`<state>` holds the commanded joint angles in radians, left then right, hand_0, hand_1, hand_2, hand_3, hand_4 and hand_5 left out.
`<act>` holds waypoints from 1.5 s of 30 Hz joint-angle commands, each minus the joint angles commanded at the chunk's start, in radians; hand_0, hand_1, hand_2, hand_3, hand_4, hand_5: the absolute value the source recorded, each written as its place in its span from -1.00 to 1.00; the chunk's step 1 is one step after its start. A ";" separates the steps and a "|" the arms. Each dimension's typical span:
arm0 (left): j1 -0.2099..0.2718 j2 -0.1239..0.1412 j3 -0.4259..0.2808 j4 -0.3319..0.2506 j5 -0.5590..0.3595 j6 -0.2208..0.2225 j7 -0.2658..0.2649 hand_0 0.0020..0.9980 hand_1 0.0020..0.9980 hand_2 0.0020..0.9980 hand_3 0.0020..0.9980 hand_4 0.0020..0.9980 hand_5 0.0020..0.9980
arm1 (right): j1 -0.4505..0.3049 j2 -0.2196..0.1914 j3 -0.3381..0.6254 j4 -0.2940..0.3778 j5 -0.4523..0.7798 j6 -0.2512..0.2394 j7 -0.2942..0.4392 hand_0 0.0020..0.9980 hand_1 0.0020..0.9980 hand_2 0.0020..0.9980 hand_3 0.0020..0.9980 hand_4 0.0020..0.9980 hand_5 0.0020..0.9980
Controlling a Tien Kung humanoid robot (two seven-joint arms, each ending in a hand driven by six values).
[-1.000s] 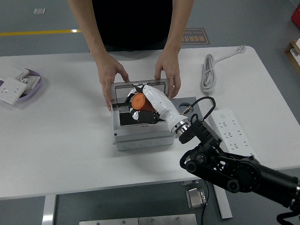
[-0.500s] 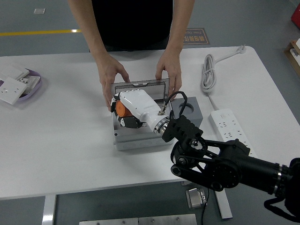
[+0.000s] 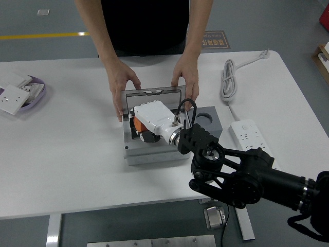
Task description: Pick up the cylinder from the cube,place it in the box,flap close box
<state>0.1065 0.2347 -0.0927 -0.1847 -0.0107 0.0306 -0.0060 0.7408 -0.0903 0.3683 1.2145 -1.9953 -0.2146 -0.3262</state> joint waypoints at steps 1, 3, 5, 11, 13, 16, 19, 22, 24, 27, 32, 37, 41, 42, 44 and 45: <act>0.000 0.000 -0.002 0.000 0.002 0.000 0.000 0.26 0.30 0.25 0.34 0.45 -0.50 | 0.000 -0.001 0.002 -0.001 0.001 0.003 0.001 0.23 0.17 0.17 0.30 0.09 -0.92; -0.002 0.000 -0.004 0.000 0.004 0.000 0.000 0.26 0.30 0.25 0.34 0.45 -0.50 | -0.002 -0.004 0.007 -0.001 0.006 0.011 0.004 0.48 0.26 0.29 0.36 0.31 -0.44; -0.002 -0.001 -0.006 -0.001 0.006 0.000 0.000 0.26 0.30 0.25 0.34 0.45 -0.50 | -0.003 -0.007 0.014 -0.002 0.016 0.021 0.006 0.48 0.26 0.29 0.36 0.31 -0.44; -0.002 -0.002 -0.009 -0.003 0.010 0.004 0.002 0.26 0.30 0.25 0.34 0.45 -0.50 | -0.005 -0.013 0.030 -0.002 0.030 0.044 0.008 0.55 0.29 0.31 0.36 0.51 -0.30; -0.003 -0.002 -0.012 -0.003 0.013 0.005 0.002 0.26 0.30 0.25 0.34 0.45 -0.50 | -0.007 -0.015 0.034 -0.002 0.034 0.046 0.009 0.55 0.29 0.31 0.36 0.51 -0.30; -0.005 -0.002 -0.019 -0.004 0.021 0.006 0.002 0.26 0.30 0.25 0.34 0.45 -0.50 | -0.013 -0.022 0.046 0.005 0.057 0.042 0.018 0.57 0.29 0.32 0.37 0.59 -0.23; -0.007 -0.002 -0.028 -0.005 0.030 0.006 0.002 0.26 0.30 0.25 0.34 0.45 -0.50 | -0.028 -0.044 0.074 0.041 0.123 0.034 0.041 0.57 0.29 0.32 0.37 0.59 -0.23; -0.008 -0.003 -0.036 -0.006 0.037 0.006 0.002 0.26 0.30 0.25 0.34 0.45 -0.50 | -0.045 -0.085 0.117 0.099 0.213 0.029 0.081 0.57 0.29 0.32 0.38 0.61 -0.25; -0.009 -0.003 -0.039 -0.007 0.041 0.006 0.002 0.26 0.30 0.25 0.34 0.45 -0.50 | -0.048 -0.119 0.150 0.146 0.283 0.025 0.106 0.57 0.29 0.32 0.38 0.61 -0.25; -0.010 -0.003 -0.039 -0.007 0.046 0.008 0.004 0.26 0.30 0.25 0.34 0.45 -0.50 | -0.031 -0.164 0.195 0.214 0.385 0.025 0.125 0.57 0.28 0.32 0.37 0.62 -0.25; -0.014 0.000 -0.034 -0.007 0.047 0.010 0.005 0.26 0.30 0.25 0.34 0.45 -0.50 | 0.033 -0.200 0.206 0.220 0.518 0.033 0.131 0.47 0.25 0.30 0.36 0.60 -0.25; -0.015 0.001 -0.027 -0.008 0.044 0.011 0.006 0.26 0.30 0.25 0.34 0.45 -0.50 | 0.123 -0.220 0.133 0.132 0.636 0.043 0.134 0.47 0.25 0.30 0.36 0.60 -0.25; -0.018 0.002 -0.027 -0.009 0.046 0.010 0.006 0.26 0.30 0.25 0.34 0.45 -0.50 | 0.179 -0.215 0.068 0.053 0.718 0.047 0.145 0.41 0.23 0.29 0.35 0.60 -0.22; -0.019 0.002 -0.027 -0.009 0.046 0.010 0.006 0.26 0.30 0.25 0.34 0.45 -0.50 | 0.186 -0.213 0.059 0.036 0.733 0.047 0.148 0.41 0.23 0.29 0.35 0.60 -0.22; -0.021 0.002 -0.029 -0.009 0.050 0.010 0.006 0.26 0.30 0.25 0.34 0.45 -0.50 | 0.198 -0.210 0.042 0.005 0.753 0.047 0.154 0.36 0.22 0.28 0.34 0.57 -0.22; -0.021 0.002 -0.032 -0.009 0.053 0.010 0.005 0.26 0.30 0.25 0.34 0.45 -0.50 | 0.201 -0.211 0.037 -0.001 0.756 0.046 0.154 0.36 0.22 0.28 0.34 0.57 -0.22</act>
<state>0.0851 0.2372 -0.1249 -0.1940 0.0421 0.0404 -0.0006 0.9416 -0.3015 0.4050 1.2131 -1.2390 -0.1682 -0.1717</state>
